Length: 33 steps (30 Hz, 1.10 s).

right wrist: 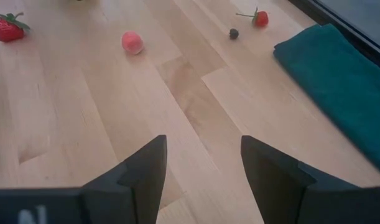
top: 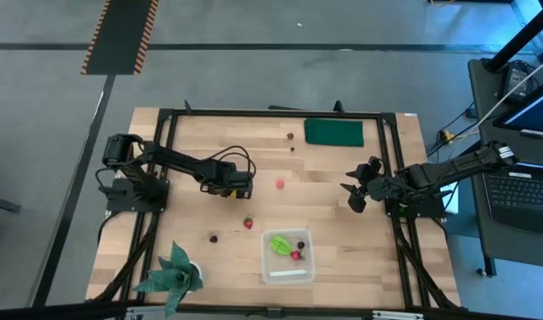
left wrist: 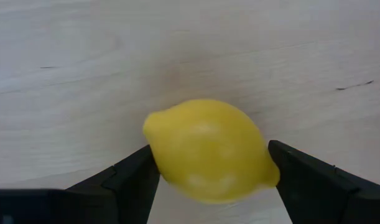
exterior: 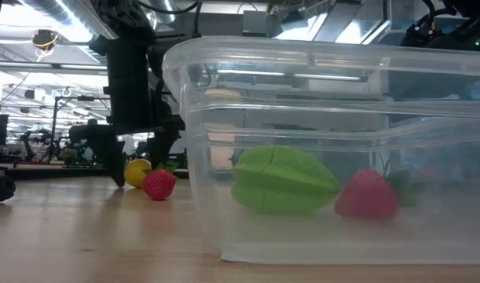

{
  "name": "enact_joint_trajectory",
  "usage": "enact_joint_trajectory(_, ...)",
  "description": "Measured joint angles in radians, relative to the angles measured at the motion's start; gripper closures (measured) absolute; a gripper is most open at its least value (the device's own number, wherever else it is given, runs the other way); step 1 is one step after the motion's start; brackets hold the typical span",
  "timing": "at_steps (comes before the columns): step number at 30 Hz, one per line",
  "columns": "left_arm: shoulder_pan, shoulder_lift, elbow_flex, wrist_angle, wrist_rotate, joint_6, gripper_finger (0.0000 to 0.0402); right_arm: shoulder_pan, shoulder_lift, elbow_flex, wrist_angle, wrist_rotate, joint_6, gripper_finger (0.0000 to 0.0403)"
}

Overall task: Pick and placing Produce into tupperware
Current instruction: Put the yellow lemon into the transparent bin

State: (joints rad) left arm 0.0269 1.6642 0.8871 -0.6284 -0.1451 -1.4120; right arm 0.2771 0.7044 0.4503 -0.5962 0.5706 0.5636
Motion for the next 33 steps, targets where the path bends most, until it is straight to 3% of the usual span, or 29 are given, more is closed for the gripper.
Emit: enact_joint_trajectory(33, 0.019, -0.001, 0.000, -0.005, -0.022, 0.001, 0.0207, 0.000, 0.000, 0.000, 0.000, -0.032, 0.001, 0.0195)
